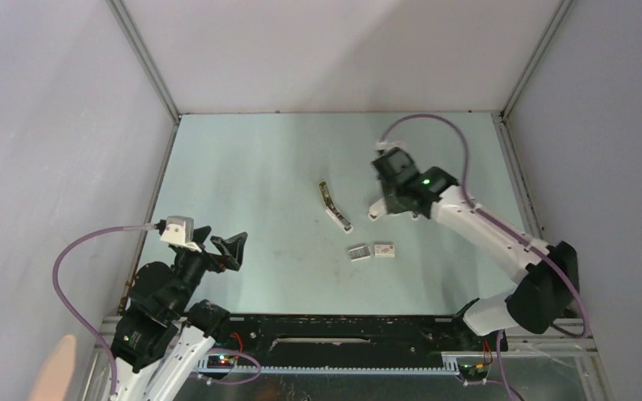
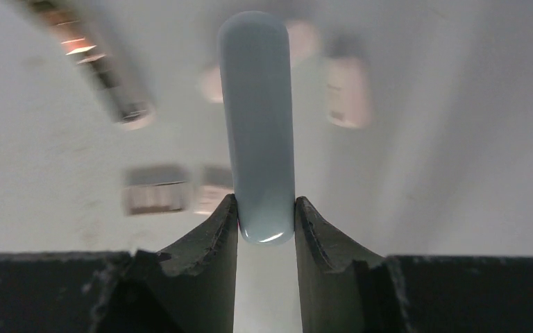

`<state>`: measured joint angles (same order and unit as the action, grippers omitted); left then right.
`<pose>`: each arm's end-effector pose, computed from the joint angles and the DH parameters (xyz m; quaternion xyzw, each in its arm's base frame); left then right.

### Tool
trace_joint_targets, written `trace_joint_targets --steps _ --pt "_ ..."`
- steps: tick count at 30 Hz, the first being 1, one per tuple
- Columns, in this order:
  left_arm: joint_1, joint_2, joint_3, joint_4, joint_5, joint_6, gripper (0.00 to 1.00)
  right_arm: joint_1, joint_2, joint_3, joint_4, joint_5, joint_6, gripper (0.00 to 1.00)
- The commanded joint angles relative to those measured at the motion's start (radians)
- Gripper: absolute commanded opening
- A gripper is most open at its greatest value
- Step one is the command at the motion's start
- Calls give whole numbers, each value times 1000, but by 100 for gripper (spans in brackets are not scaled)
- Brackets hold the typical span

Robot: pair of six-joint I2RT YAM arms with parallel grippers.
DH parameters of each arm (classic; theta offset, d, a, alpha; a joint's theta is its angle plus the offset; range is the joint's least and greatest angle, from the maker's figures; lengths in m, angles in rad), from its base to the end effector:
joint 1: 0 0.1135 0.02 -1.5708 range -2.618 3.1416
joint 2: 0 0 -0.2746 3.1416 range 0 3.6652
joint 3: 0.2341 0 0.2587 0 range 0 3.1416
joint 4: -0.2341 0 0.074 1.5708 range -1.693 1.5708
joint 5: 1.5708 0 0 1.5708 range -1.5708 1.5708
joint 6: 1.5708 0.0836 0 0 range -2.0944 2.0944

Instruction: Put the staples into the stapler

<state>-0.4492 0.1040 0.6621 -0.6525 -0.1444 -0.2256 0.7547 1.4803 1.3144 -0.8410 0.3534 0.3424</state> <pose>0.0814 -0.0259 0.3114 0.0341 0.7386 -0.1718 0.6510 0.2637 0.2083 0.2758 -0.1457 0.9355 -0.0012 0.3218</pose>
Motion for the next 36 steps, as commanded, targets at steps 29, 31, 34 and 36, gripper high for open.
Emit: trace_joint_targets --steps 29,31,34,36 --pt "24 37 -8 36 27 26 100 -306 -119 -276 272 -11 -44 72" --pt "28 38 -7 35 26 25 100 -217 -133 -276 331 -46 -69 74" --pt "30 45 -7 36 28 25 100 -110 -106 -275 433 -79 -93 75" --pt "32 48 -7 35 28 25 100 -64 -66 -271 486 -110 -101 75"
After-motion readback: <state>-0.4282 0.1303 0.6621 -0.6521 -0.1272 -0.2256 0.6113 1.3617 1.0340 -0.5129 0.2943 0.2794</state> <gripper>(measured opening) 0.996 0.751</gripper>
